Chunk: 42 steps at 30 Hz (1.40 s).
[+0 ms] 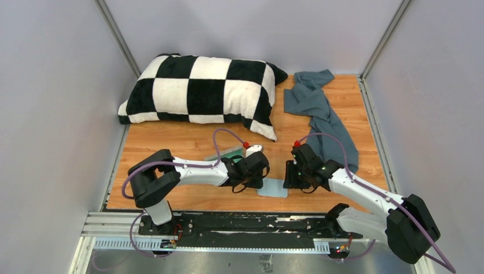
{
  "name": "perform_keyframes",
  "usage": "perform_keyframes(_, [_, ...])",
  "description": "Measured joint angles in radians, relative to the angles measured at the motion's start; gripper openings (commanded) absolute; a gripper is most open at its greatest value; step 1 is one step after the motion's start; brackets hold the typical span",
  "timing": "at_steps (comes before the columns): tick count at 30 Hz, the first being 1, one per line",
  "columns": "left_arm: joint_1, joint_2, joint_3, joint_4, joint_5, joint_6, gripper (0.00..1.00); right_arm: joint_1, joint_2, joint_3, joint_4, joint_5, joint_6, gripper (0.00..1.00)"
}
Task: Organize the sunglasses
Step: Pick up the glasses cleaning cloth from the center of the board.
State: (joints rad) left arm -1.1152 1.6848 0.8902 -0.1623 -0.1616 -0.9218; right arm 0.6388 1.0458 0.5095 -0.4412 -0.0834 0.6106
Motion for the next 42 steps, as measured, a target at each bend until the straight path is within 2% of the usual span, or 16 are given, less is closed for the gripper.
perform_keyframes(6, [0.0,0.0,-0.006,-0.003,-0.003,-0.008,0.11,0.001,0.005,-0.021,0.027,-0.02,0.018,0.44])
perform_keyframes(10, [-0.001,0.0,-0.01,-0.002,-0.002,-0.013,0.0,0.003,0.042,-0.032,0.064,-0.027,0.035,0.4])
perform_keyframes(15, [-0.001,-0.005,-0.016,0.005,-0.001,-0.013,0.0,0.014,0.071,-0.032,0.11,-0.032,0.054,0.28])
perform_keyframes(20, [-0.001,-0.011,-0.023,0.005,-0.002,-0.013,0.0,0.022,0.09,-0.031,0.127,-0.029,0.069,0.11])
perform_keyframes(25, [-0.001,-0.02,-0.032,0.003,-0.002,-0.012,0.0,0.024,0.094,-0.031,0.126,-0.028,0.078,0.01])
perform_keyframes(32, [-0.001,-0.053,-0.041,-0.004,-0.003,-0.006,0.0,0.04,0.094,-0.03,0.125,-0.028,0.079,0.0])
perform_keyframes(42, [-0.002,-0.21,-0.06,-0.042,-0.054,-0.003,0.0,0.085,0.106,0.046,0.101,-0.019,0.076,0.0])
